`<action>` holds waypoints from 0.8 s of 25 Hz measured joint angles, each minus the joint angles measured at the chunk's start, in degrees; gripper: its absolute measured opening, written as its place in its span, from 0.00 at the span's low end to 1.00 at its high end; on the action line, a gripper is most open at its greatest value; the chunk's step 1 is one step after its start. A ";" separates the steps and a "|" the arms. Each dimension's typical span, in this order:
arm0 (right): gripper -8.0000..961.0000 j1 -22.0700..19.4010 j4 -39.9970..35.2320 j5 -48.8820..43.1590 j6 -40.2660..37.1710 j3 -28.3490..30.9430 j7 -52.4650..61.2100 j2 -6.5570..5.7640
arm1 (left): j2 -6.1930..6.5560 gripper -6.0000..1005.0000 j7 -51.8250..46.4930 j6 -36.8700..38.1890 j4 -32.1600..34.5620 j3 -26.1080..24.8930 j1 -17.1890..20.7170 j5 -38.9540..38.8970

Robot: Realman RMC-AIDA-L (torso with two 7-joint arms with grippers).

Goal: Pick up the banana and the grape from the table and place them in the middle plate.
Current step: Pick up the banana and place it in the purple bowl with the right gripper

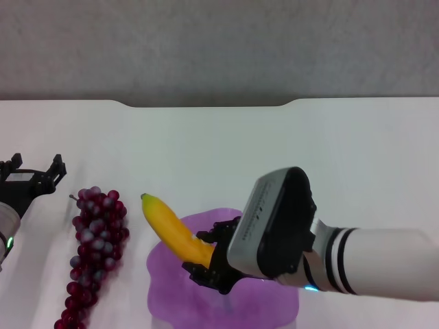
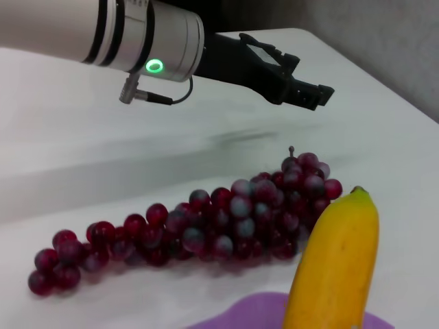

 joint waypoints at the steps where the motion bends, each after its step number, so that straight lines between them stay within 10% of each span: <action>1: 0.53 -0.41 0.03 -0.02 -0.33 0.00 -0.45 0.02 | 0.00 0.79 0.00 0.00 0.00 0.00 -0.03 0.00; 20: 0.55 -1.97 -1.38 -0.06 -0.90 -1.01 -0.85 -0.03 | 0.00 0.79 0.00 -0.08 -0.12 0.00 -0.24 0.00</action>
